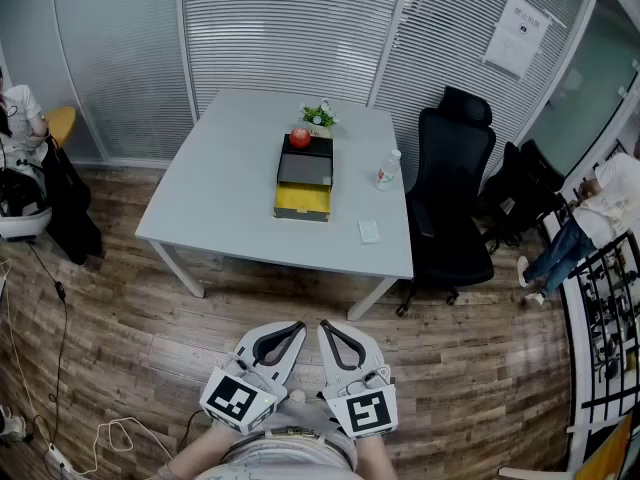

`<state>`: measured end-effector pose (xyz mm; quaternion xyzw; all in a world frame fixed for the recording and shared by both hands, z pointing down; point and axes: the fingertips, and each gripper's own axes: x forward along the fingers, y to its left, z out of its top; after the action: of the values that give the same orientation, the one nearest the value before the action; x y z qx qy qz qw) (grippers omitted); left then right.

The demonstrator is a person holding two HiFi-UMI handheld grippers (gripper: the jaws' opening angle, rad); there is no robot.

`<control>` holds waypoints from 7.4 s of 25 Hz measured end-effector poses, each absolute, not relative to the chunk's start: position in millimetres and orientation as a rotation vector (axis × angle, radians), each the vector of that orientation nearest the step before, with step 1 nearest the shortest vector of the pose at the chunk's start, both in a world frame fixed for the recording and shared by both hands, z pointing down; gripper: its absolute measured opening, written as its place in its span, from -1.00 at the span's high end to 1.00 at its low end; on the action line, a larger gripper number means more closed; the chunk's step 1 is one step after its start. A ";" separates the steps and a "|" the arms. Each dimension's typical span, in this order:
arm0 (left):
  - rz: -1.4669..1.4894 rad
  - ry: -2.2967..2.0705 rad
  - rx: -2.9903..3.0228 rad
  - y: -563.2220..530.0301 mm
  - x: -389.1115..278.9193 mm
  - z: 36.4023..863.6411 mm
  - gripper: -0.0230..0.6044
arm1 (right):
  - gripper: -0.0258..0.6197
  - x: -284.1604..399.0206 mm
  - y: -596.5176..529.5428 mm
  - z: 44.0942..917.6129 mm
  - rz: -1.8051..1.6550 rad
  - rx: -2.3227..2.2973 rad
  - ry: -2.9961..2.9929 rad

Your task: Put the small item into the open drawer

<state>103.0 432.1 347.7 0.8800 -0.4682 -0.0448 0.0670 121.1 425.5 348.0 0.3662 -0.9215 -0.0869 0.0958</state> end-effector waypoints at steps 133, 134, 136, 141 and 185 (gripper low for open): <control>-0.111 -1.055 2.599 -88.9 37.7 379.1 0.94 | 0.91 67.0 -103.1 406.9 -0.080 1.219 -2.556; -0.110 -1.051 2.598 -89.2 37.0 380.0 0.94 | 0.91 67.9 -104.2 409.7 -0.080 1.221 -2.546; -0.107 -1.040 2.592 -89.5 36.4 381.0 0.94 | 0.91 70.9 -106.6 415.4 -0.081 1.222 -2.519; -0.109 -1.029 2.594 -88.1 38.1 379.6 0.94 | 0.91 83.4 -106.0 439.5 -0.095 1.205 -2.455; -0.111 -1.241 2.401 -55.6 51.0 412.1 0.94 | 0.88 252.2 -92.5 659.3 0.286 0.834 -1.947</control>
<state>51.0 -55.6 412.1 0.8666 -0.4479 -0.0401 0.2163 252.2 -92.5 659.3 0.3421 -0.7984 0.1173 0.4813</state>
